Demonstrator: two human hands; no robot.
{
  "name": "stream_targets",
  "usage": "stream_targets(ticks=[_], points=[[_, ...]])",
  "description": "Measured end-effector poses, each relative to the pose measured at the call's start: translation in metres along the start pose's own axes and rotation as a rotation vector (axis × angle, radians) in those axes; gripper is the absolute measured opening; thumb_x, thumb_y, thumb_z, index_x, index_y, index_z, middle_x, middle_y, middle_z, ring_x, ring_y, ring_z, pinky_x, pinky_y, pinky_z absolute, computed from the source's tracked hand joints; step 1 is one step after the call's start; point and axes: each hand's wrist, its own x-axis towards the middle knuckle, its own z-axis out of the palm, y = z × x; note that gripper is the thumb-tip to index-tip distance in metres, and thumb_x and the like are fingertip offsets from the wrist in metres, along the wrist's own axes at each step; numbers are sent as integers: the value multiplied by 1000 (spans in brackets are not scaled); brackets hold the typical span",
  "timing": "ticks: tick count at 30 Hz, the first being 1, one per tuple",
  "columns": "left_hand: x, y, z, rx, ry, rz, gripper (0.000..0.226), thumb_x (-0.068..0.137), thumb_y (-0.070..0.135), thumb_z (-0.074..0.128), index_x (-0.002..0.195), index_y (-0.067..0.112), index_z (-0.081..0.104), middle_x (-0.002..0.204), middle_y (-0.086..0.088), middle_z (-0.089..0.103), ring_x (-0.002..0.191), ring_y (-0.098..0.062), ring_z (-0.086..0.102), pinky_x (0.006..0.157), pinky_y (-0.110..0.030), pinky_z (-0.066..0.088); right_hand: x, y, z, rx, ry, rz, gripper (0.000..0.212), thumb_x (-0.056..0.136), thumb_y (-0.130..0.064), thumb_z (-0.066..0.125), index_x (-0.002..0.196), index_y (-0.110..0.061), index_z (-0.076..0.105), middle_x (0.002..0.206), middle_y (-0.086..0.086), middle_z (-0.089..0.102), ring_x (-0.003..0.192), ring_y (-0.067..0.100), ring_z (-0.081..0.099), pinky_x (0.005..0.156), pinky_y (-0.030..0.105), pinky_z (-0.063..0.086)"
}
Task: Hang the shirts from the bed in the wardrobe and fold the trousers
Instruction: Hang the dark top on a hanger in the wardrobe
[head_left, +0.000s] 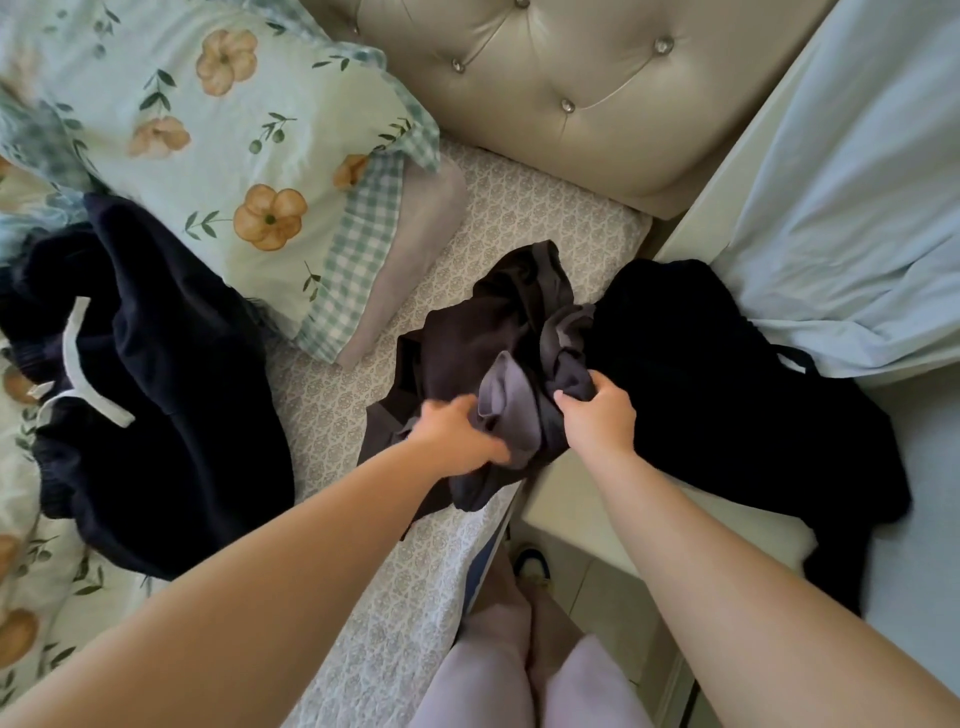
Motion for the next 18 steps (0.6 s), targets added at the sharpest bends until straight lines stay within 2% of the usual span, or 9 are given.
stream_targets(ticks=[2,3,4,7,9,11,13,15,18], points=[[1,7,-6,-223,334,82,66,82,40,66,141,25,41,142,-2,35,129,-18,39,96,-24,33,-11,1,1,-3,0,-146,13,85,-17,63,98,-17,66,83,-2,58,83,20,55,68,23,37],[3,13,-9,-300,449,135,59,84,43,62,138,25,45,140,1,40,126,-14,42,92,-22,31,-17,2,1,7,-2,-221,9,84,-15,63,92,-17,66,78,-5,57,79,17,54,65,22,36],[6,18,-10,-337,480,151,56,85,48,59,135,25,49,137,3,46,123,-13,45,89,-22,31,-23,4,2,18,0,-298,7,83,-13,63,88,-16,66,74,-9,54,75,14,53,63,22,35],[18,35,-11,-375,274,40,61,81,62,58,123,19,61,122,-2,62,114,-20,57,89,-27,44,-36,10,5,-17,11,-501,4,81,-10,64,79,-14,66,68,-13,47,69,16,51,60,30,39],[24,40,-8,-452,138,-37,44,79,53,67,102,15,68,105,-8,69,98,-23,65,89,-35,53,-41,14,7,-70,8,-595,7,80,-11,65,74,-13,63,68,-9,44,67,22,52,56,34,37],[26,40,-5,-414,118,-33,19,80,34,72,88,17,67,93,-7,70,88,-21,67,84,-36,56,-41,19,6,-119,-85,-624,6,78,-14,66,74,-16,62,69,-9,45,70,23,54,56,32,36],[27,35,-2,-319,141,23,14,81,24,70,94,21,67,93,-2,70,91,-21,65,87,-36,54,-38,22,1,-133,-334,-518,11,77,-28,70,78,-22,62,76,-7,55,77,21,57,64,33,43],[20,30,0,-211,158,104,38,81,21,68,117,29,60,102,1,69,96,-19,63,90,-35,50,-33,20,-6,-57,-505,-290,18,76,-45,70,78,-30,60,84,-6,63,84,17,60,75,34,47],[4,20,8,-90,89,233,64,81,20,66,138,38,42,116,4,66,100,-14,62,91,-31,50,-18,11,-14,164,-268,-21,31,85,-54,56,88,-24,61,97,-1,66,95,21,61,84,35,46]])
